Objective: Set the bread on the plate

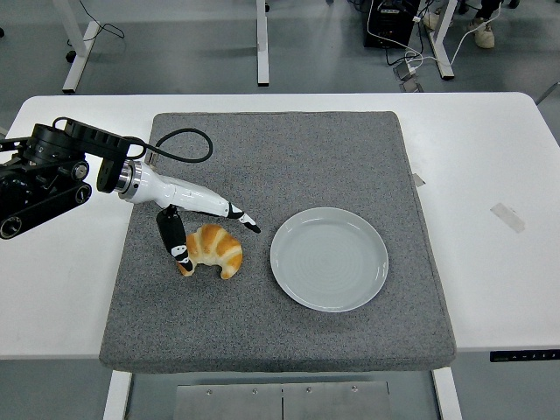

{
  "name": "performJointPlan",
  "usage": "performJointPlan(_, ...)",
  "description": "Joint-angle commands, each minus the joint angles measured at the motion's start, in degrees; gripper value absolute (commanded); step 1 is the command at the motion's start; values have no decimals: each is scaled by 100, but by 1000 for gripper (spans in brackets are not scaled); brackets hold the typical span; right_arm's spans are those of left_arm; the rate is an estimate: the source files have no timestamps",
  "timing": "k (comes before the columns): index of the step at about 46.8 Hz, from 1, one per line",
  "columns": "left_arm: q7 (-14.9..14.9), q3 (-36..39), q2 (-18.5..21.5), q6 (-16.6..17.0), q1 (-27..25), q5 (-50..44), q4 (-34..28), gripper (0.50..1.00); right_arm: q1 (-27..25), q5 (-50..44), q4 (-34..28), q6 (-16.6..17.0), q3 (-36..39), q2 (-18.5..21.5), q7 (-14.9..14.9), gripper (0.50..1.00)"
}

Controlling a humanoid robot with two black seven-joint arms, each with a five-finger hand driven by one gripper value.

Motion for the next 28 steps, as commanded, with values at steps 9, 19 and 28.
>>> performJointPlan(9,0,49,-62,46,1,7,1,977,17,0,0,1,7,0,0,1000)
performJointPlan(19,0,58,-80,195,-26,24,1,910,25,0,0,1,7,0,0,1000)
performJointPlan(28,0,84,-88,397,10,332,1,798,25,0,0,1,7,0,0,1000)
